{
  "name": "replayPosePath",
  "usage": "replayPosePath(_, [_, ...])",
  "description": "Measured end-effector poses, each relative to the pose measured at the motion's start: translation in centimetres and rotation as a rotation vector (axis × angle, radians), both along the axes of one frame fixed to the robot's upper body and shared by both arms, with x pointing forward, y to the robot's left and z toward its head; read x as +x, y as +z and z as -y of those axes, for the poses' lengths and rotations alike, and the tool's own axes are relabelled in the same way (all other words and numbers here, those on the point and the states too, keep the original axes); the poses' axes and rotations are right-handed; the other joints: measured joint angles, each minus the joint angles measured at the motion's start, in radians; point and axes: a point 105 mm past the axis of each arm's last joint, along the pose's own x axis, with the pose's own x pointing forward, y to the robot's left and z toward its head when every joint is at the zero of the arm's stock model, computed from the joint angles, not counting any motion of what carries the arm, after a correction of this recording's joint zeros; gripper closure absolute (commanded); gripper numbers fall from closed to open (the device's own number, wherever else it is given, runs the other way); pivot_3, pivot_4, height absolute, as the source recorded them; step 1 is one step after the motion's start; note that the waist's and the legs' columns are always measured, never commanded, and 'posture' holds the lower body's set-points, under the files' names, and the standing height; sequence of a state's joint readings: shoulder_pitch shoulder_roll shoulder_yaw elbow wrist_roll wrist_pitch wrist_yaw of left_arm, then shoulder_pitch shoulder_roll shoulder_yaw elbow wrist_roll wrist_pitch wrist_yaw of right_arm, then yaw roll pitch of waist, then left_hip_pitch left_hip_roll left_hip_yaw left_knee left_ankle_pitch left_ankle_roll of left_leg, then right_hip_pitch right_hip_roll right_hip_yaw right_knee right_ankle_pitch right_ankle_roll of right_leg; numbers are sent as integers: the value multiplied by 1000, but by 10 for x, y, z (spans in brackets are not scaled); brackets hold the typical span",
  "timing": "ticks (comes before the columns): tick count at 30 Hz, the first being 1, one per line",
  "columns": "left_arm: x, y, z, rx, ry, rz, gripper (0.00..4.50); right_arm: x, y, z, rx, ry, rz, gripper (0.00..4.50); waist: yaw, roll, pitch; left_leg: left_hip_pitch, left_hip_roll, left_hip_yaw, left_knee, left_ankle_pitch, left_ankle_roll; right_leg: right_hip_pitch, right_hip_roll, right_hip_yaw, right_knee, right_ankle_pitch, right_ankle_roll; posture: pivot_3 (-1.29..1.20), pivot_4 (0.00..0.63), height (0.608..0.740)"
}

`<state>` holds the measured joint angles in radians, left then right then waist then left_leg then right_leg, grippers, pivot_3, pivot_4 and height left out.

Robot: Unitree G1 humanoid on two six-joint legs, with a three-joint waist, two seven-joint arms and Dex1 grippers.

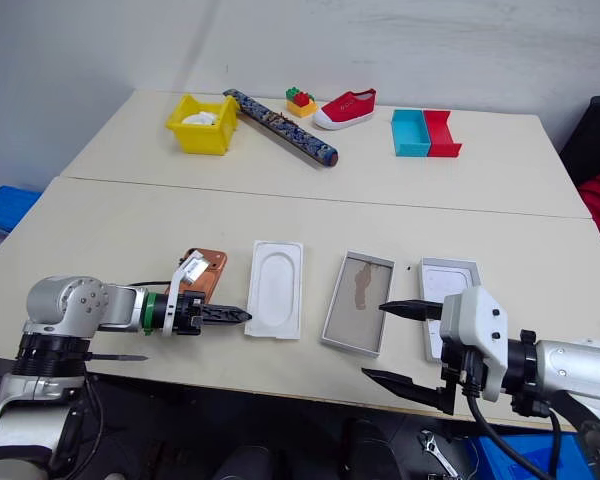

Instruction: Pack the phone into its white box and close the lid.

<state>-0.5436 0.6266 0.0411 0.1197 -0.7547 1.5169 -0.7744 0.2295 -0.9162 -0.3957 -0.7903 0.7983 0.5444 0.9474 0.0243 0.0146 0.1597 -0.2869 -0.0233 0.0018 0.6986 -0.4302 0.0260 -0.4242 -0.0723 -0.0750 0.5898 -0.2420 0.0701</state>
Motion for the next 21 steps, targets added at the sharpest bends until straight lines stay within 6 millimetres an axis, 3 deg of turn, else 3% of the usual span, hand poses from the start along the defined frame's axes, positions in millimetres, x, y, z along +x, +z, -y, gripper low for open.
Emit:
replayPosePath(12, [-6,13,-8,-36,-1,-42,4489,1,-4,3,-26,-16,7,0,-3,-6,5,-4,0,-1,0,0,0,-4,0,0,0,0,0,0,150,740])
replayPosePath(17, [-3,46,-8,-57,-51,45,4489,13,-34,-3,-141,-24,-36,0,-3,-9,7,-6,0,-2,0,0,0,-5,0,-2,-1,0,-1,0,150,740])
replayPosePath(21, [-2,52,-8,-69,-61,60,4500,42,-60,-9,-216,-86,-42,796,-5,-9,8,-8,0,-2,1,1,-1,-7,0,-3,0,0,-1,0,150,740])
